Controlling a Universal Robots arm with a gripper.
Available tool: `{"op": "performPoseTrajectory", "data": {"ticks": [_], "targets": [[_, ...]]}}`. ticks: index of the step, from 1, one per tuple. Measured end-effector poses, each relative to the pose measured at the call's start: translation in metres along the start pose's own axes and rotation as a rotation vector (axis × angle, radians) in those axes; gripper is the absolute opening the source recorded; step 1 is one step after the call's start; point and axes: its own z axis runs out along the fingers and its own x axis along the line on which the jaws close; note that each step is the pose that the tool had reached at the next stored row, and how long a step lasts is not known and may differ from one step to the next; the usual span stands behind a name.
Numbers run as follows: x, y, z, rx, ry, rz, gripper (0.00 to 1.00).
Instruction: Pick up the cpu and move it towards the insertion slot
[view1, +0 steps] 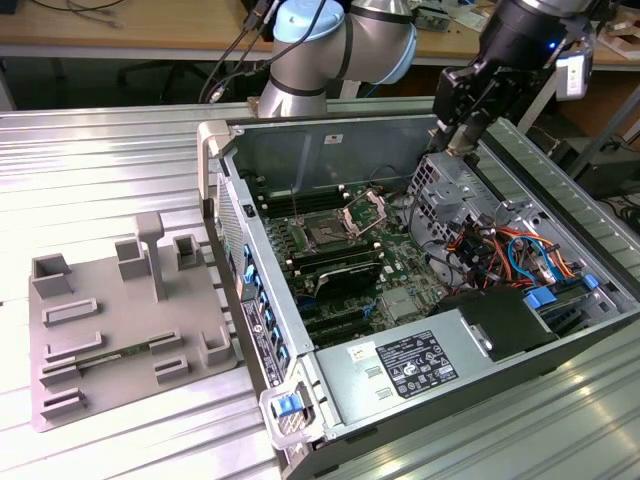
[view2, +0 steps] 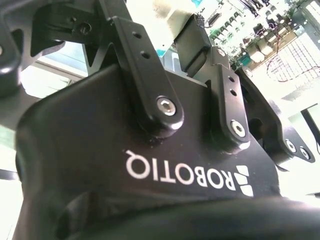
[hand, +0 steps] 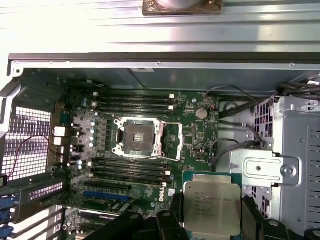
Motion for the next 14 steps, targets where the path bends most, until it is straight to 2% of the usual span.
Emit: {"op": "performPoseTrajectory", "data": {"ticks": [14], "targets": [[0.0030,0.0044,0.0026,-0.0001,0.0000,0.000,0.55]]}}
